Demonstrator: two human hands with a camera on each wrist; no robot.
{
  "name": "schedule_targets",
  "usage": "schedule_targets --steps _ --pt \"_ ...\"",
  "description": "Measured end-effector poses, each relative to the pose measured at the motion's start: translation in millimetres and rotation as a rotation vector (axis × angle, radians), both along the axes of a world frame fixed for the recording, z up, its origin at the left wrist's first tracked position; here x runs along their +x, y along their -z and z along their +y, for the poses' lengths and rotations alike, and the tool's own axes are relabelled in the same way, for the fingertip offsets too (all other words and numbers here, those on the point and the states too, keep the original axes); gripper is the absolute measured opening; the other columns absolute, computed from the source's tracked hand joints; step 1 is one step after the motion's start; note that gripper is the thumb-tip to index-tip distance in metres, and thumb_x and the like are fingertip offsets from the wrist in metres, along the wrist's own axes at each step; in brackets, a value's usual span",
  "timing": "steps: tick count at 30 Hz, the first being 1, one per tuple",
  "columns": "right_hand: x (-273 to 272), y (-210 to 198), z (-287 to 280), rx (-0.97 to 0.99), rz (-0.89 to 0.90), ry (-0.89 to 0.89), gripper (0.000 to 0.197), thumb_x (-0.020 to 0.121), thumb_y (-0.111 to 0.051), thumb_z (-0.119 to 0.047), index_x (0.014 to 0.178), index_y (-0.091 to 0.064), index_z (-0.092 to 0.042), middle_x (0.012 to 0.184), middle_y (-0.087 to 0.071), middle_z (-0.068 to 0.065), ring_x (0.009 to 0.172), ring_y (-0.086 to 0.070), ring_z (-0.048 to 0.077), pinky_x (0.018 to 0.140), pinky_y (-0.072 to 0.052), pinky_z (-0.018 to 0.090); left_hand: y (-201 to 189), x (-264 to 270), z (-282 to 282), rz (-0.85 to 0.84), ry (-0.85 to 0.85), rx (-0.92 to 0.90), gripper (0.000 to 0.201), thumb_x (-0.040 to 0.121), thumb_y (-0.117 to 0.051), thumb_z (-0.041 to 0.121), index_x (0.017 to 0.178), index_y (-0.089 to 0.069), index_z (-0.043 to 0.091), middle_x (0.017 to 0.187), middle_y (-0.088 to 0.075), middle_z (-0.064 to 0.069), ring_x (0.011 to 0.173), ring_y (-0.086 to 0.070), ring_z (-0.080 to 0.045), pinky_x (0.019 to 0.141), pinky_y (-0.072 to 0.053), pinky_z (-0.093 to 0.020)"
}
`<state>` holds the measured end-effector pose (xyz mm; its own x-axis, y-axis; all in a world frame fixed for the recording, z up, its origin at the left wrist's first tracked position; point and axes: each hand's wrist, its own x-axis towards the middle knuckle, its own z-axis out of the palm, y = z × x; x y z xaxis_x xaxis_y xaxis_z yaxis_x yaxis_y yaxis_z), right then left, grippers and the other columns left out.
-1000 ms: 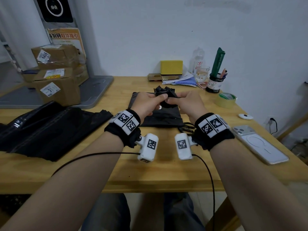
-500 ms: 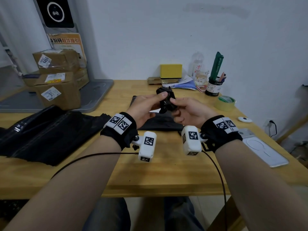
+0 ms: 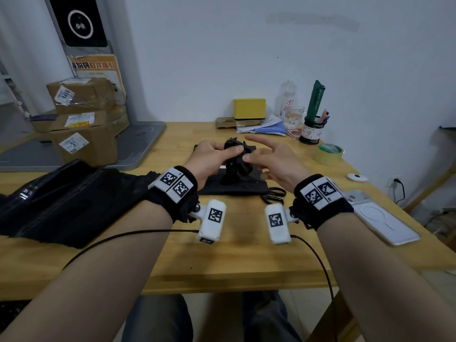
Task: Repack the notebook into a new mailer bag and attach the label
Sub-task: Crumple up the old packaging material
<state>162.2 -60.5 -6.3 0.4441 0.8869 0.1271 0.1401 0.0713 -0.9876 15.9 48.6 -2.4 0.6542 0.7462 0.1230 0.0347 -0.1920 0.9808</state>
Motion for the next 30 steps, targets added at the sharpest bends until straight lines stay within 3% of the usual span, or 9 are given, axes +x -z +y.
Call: schedule_targets --steps 4,7,9,14,17,21,23,25,30 --pt "-4.8 -4.6 -9.6 -0.042 -0.339 -0.055 0.050 0.085 -0.077 -0.006 0.119 -0.067 -0.041 0.081 -0.047 0.007 0.067 -0.043 0.019 0.047 -0.032 0.022 4.1 -7.3 -0.9 0.096 0.085 0.013 0.025 0.087 -0.075 0.026 0.101 -0.068 0.006 0.083 -0.073 -0.005 0.063 -0.066 -0.008 0.047 -0.044 -0.014" --pt "-9.0 -3.4 -19.9 -0.066 -0.458 -0.086 0.050 0.082 -0.080 -0.004 0.114 -0.066 -0.038 0.062 -0.057 -0.016 0.058 -0.048 0.003 0.054 -0.037 0.011 5.0 -13.8 -6.4 0.155 0.157 0.029 0.033 0.085 -0.077 0.020 0.112 -0.071 0.002 0.093 -0.074 -0.010 0.068 -0.069 -0.010 0.054 -0.049 -0.016" --pt "-10.4 -2.4 -28.8 -0.078 -0.504 -0.068 0.041 0.079 -0.082 -0.006 0.110 -0.073 -0.031 0.061 -0.061 -0.020 0.060 -0.050 -0.003 0.059 -0.038 0.006 4.6 -15.9 -11.5 0.168 0.175 0.031 0.031 0.081 -0.081 0.021 0.107 -0.075 0.006 0.092 -0.075 -0.010 0.072 -0.070 -0.012 0.061 -0.053 -0.020" --pt "-8.0 7.7 -70.2 -0.098 -0.306 0.051 0.019 0.084 -0.081 -0.023 0.102 -0.080 -0.017 0.057 -0.063 -0.013 0.047 -0.047 0.001 0.047 -0.034 0.013 3.0 -4.1 -39.7 0.130 0.196 -0.092 0.025 0.078 -0.082 0.023 0.100 -0.079 0.011 0.093 -0.077 -0.012 0.083 -0.072 -0.023 0.075 -0.057 -0.032" --pt "-1.6 18.2 -105.4 -0.080 -0.220 0.174 0.020 0.085 -0.080 -0.027 0.100 -0.080 -0.013 0.051 -0.058 -0.014 0.047 -0.045 0.005 0.045 -0.030 0.017 3.6 10.0 -68.5 0.150 0.279 -0.094 0.028 0.087 -0.075 0.021 0.110 -0.075 0.007 0.103 -0.075 -0.016 0.088 -0.070 -0.023 0.079 -0.056 -0.030" --pt "6.3 38.9 -164.7 -0.013 -0.080 0.250 0.028 0.087 -0.079 -0.027 0.098 -0.077 -0.001 0.062 -0.049 -0.001 0.055 -0.033 0.015 0.051 -0.022 0.029 10.8 27.2 -116.8 0.142 0.351 -0.090 0.026 0.092 -0.069 0.022 0.113 -0.074 0.006 0.105 -0.076 -0.014 0.098 -0.071 -0.025 0.089 -0.055 -0.030" --pt "10.1 55.2 -199.0 0.046 -0.056 0.281 0.023 0.089 -0.076 -0.022 0.088 -0.075 0.001 0.062 -0.047 0.001 0.055 -0.034 0.015 0.053 -0.025 0.028 17.7 40.9 -148.7 0.167 0.396 -0.091 0.023 0.092 -0.070 0.024 0.107 -0.076 0.008 0.100 -0.077 -0.010 0.094 -0.072 -0.022 0.083 -0.055 -0.029" --pt "15.8 78.5 -232.2 0.115 -0.016 0.325 0.016 0.090 -0.075 -0.019 0.077 -0.073 -0.009 0.059 -0.048 -0.001 0.054 -0.037 0.014 0.054 -0.029 0.027 26.8 55.1 -180.3 0.202 0.466 -0.081 0.021 0.092 -0.069 0.025 0.104 -0.076 0.009 0.096 -0.077 -0.006 0.087 -0.072 -0.018 0.076 -0.053 -0.027" --pt "31.9 141.8 -315.6 0.237 0.187 0.424 0.014 0.082 -0.075 -0.027 0.076 -0.075 -0.014 0.061 -0.047 0.006 0.057 -0.035 0.020 0.057 -0.025 0.034 59.0 98.0 -253.8 0.304 0.635 -0.075 0.019 0.094 -0.067 0.021 0.103 -0.075 0.006 0.090 -0.076 -0.006 0.076 -0.072 -0.014 0.065 -0.055 -0.023"
